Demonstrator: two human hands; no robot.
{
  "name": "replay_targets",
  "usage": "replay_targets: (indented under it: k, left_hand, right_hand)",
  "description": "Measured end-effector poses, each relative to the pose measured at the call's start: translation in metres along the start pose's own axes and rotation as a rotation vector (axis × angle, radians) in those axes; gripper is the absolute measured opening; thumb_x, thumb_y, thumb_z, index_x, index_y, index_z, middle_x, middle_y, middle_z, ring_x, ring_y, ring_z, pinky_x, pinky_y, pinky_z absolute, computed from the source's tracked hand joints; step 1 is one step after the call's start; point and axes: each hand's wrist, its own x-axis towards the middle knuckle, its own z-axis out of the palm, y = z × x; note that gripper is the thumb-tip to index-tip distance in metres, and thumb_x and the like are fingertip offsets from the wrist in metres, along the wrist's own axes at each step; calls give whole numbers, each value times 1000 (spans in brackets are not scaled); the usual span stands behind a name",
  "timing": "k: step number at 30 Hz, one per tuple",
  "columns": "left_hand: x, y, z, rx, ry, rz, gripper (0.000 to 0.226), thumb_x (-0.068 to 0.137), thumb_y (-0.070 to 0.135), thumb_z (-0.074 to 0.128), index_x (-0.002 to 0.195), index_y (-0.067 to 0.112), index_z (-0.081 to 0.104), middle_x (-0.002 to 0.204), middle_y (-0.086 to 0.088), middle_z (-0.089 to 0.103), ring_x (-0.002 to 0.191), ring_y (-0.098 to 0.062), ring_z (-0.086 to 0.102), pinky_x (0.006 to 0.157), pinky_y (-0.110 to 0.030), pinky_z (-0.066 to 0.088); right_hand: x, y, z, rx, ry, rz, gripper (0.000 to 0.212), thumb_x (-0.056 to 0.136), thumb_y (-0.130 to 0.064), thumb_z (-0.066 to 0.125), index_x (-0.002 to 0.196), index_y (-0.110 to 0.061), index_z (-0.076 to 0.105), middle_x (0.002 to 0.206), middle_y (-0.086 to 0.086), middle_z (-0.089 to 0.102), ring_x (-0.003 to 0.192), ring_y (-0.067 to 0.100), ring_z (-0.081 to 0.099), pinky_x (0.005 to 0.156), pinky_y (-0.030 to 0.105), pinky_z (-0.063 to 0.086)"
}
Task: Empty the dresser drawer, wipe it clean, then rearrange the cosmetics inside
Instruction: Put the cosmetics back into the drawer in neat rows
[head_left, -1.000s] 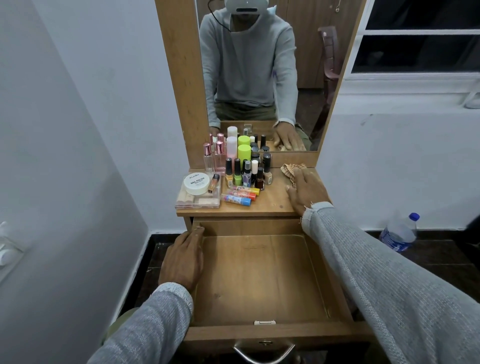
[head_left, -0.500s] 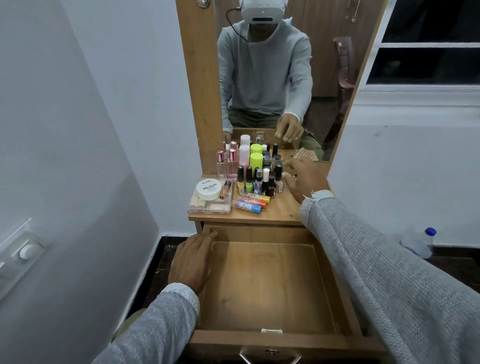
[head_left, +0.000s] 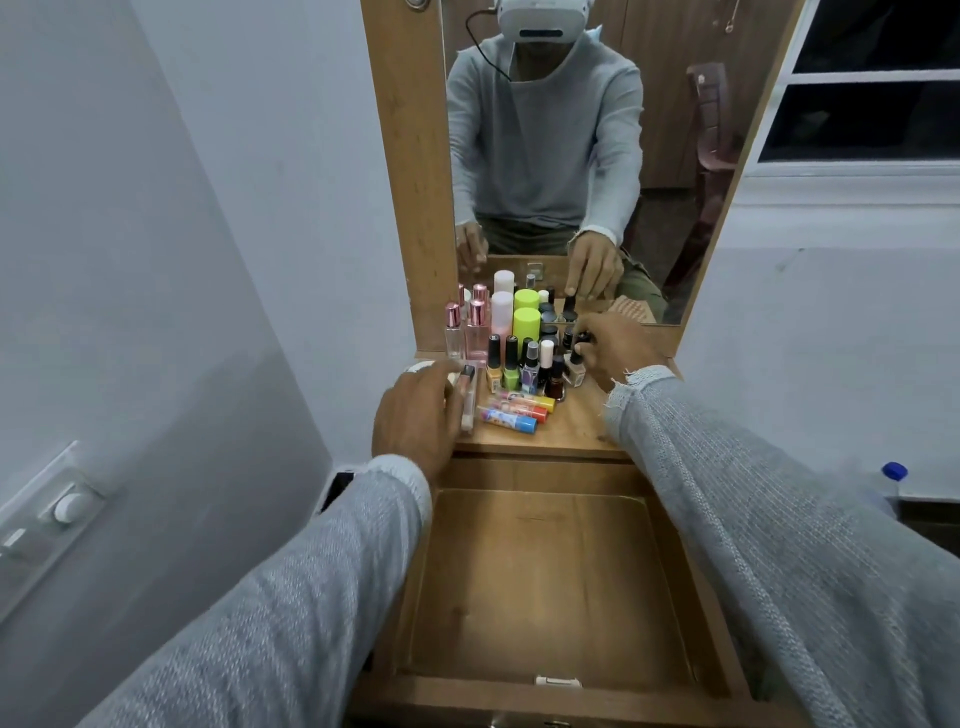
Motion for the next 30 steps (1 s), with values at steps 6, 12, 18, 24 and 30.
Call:
replay_targets:
  k: [6, 12, 18, 24, 30]
  left_hand:
    - [46, 22, 8, -1, -91, -47, 28, 94, 24, 62, 121, 25, 58, 112, 0, 67, 93, -21, 64, 88, -36, 55]
    - [72, 32, 23, 54, -171, -37, 21, 95, 22, 59, 115, 21, 61, 109, -2, 68, 88, -22, 61, 82, -38, 53]
    - [83, 33, 29, 64, -200, -39, 17, 93, 11, 61, 109, 17, 63, 107, -4, 67, 89, -23, 61, 82, -38, 54]
    - [80, 25, 2, -192, -137, -71, 7, 93, 17, 63, 96, 21, 59, 91, 3, 67, 83, -17, 65, 81, -36, 54]
    - [40, 21, -40, -214, -40, 58, 11, 90, 23, 67, 100, 19, 64, 86, 9, 64, 77, -6, 59, 74, -26, 52]
  right_hand:
    - [-31, 0, -37, 103, 163, -97, 21, 88, -11, 60, 107, -14, 67, 108, 5, 67, 97, 23, 60, 84, 32, 48]
    - [-66, -10, -49, 185, 47, -206, 21, 86, -12, 65, 106, -14, 70, 101, 2, 69, 88, 15, 60, 77, 27, 50]
    - [-84, -12, -31, 258, -69, -221, 22, 86, -12, 65, 107, -15, 68, 101, 2, 67, 86, 15, 60, 78, 33, 53]
    - [-98, -12, -14, 244, -131, -193, 23, 86, -18, 63, 109, -18, 67, 101, -1, 67, 88, 14, 58, 80, 35, 51]
    - [-114, -31, 1, 301, -181, -192, 23, 85, -15, 63, 108, -16, 67, 98, -2, 63, 82, 9, 52, 74, 26, 44]
